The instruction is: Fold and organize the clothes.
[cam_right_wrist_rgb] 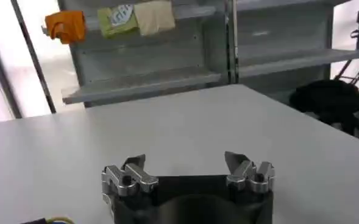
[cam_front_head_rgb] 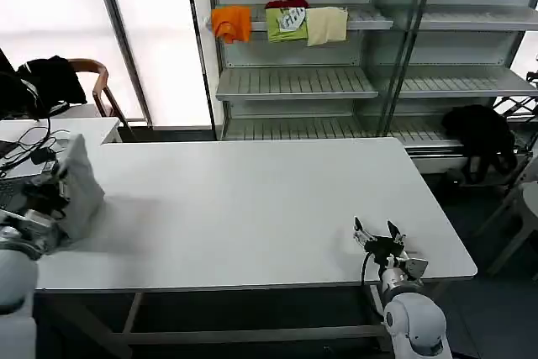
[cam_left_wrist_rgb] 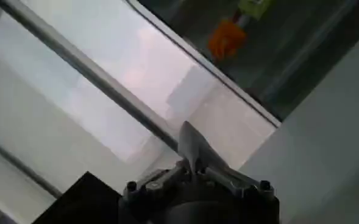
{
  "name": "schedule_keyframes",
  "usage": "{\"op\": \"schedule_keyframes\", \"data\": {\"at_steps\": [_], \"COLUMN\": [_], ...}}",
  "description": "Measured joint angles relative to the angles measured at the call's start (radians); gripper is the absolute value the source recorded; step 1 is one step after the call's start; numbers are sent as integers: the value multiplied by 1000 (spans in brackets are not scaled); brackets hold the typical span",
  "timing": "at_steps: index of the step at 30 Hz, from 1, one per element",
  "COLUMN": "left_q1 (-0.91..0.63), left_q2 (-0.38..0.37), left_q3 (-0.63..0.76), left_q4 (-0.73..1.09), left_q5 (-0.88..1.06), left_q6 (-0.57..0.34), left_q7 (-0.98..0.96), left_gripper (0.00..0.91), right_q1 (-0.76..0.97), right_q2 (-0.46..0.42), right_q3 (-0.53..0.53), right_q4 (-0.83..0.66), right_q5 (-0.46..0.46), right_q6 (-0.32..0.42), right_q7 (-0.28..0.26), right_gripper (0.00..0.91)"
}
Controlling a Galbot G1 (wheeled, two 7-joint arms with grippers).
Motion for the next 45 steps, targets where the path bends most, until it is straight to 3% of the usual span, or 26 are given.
{"op": "schedule_keyframes", "data": {"at_steps": [8, 18, 25, 26, 28, 29, 37, 45], "left_q1": [26, 1, -57, -68, -89, -101, -164, -200], "left_q2": [-146, -251, -325, -339, -364, -379, -437, -397], "left_q3": [139, 358, 531, 555, 591, 610, 707, 726], "left_q4": [-24, -43, 39, 59, 95, 116, 190, 76], "left_q5": [28, -130, -190, -197, -207, -212, -275, -427], "left_q6": [-9, 124, 163, 163, 159, 155, 137, 180], "left_q7": [-71, -157, -214, -223, -241, -252, -323, -348], "left_gripper": [30, 30, 40, 60, 574, 907, 907, 907], "right_q1": [-33, -68, -90, -92, -92, -93, -87, -56], "right_q2": [-19, -37, -32, -30, -26, -24, -10, 20], "right_q3": [39, 84, 98, 98, 96, 96, 82, 33], "right_q4": [16, 52, 74, 77, 85, 89, 105, 93], "right_q5": [19, 40, 40, 40, 36, 33, 10, 5], "right_q6": [3, -4, -7, -9, -13, -15, -30, -53], "right_q7": [-1, 1, 1, 0, 0, 0, -10, -44], "right_gripper": [907, 907, 907, 907, 907, 907, 907, 907]}}
